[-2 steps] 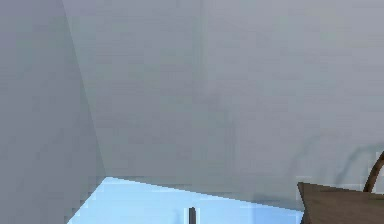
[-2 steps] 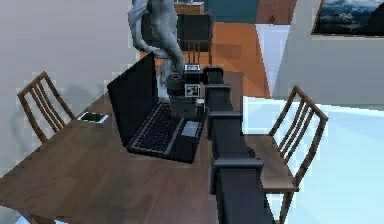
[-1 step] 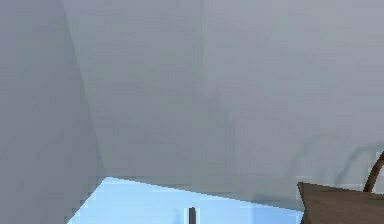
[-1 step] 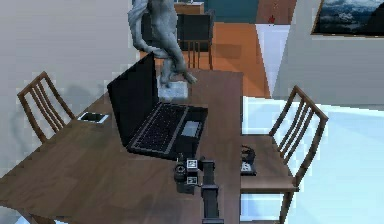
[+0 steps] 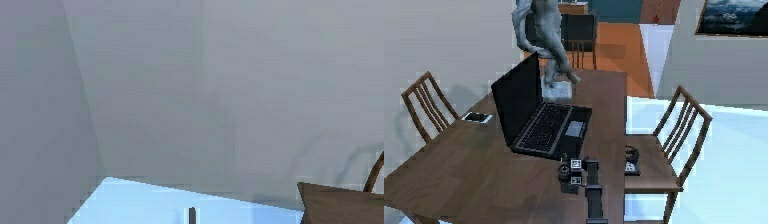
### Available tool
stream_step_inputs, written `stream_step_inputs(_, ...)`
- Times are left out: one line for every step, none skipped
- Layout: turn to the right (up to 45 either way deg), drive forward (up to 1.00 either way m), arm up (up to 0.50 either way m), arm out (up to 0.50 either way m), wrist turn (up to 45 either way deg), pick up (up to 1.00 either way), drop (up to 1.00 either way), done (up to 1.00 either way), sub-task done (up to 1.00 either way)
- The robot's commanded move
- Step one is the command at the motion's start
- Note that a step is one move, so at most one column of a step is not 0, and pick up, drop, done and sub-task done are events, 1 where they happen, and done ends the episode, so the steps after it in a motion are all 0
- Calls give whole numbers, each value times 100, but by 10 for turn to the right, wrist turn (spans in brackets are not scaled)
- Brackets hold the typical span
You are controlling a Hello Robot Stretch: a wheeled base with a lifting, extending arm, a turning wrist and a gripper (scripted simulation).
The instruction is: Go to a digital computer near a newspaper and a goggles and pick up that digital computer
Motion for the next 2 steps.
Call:
stream_step_inputs(0,0,10,0,0,0,0,0,0)
stream_step_inputs(0,0,0,0,0,0,0,100,0)
